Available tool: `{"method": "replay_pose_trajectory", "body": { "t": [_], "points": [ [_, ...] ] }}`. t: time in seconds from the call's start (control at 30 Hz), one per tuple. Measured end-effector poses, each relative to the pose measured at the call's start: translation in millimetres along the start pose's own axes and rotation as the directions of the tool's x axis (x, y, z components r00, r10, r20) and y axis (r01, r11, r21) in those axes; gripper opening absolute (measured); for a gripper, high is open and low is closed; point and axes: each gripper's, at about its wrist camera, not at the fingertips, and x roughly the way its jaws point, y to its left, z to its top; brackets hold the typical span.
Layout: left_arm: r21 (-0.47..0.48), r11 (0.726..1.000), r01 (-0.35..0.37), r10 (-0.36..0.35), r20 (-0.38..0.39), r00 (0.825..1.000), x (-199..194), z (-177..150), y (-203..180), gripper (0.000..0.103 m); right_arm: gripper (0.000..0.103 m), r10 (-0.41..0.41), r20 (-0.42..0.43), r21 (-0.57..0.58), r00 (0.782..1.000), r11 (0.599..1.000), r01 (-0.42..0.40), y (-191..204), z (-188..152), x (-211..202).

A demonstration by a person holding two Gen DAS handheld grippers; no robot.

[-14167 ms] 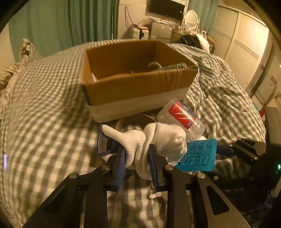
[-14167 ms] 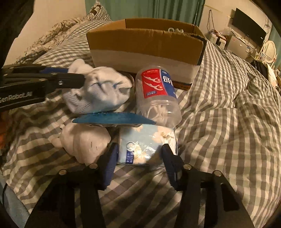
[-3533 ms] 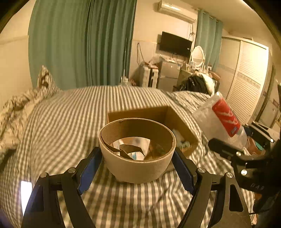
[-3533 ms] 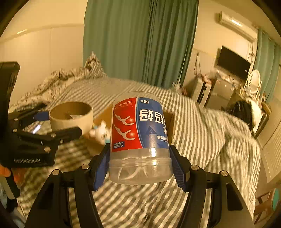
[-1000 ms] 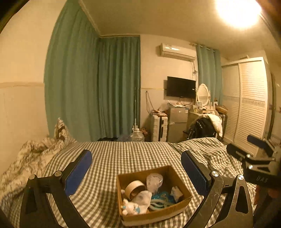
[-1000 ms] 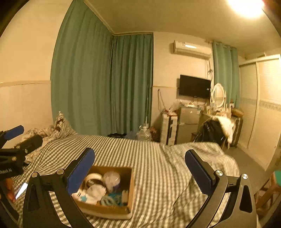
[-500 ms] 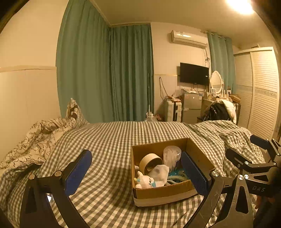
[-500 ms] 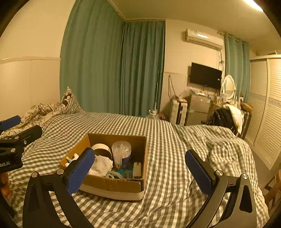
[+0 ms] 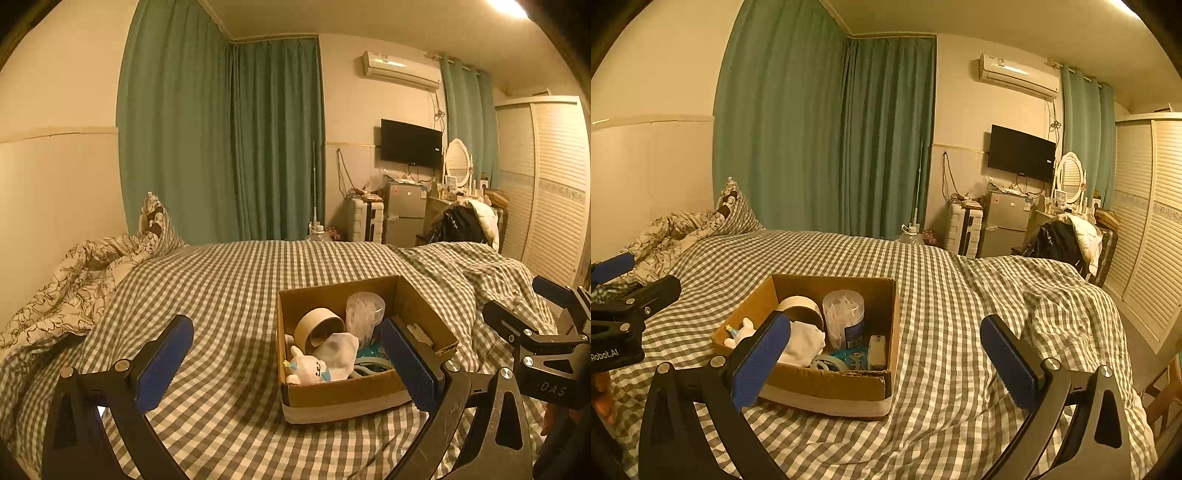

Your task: Organize objects

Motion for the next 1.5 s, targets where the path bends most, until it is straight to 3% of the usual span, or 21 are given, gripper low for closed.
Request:
{"method": "replay_pose_trajectory", "body": {
  "t": [1.5],
  "points": [
    [-0.004, 1.000, 0.007, -0.007, -0.026, 1.000, 0.2, -4.2, -0.2, 0.103, 0.103, -0.002, -0.030, -0.010, 1.000, 1.000, 0.001, 5.1, -0.5, -3.3]
  ]
}}
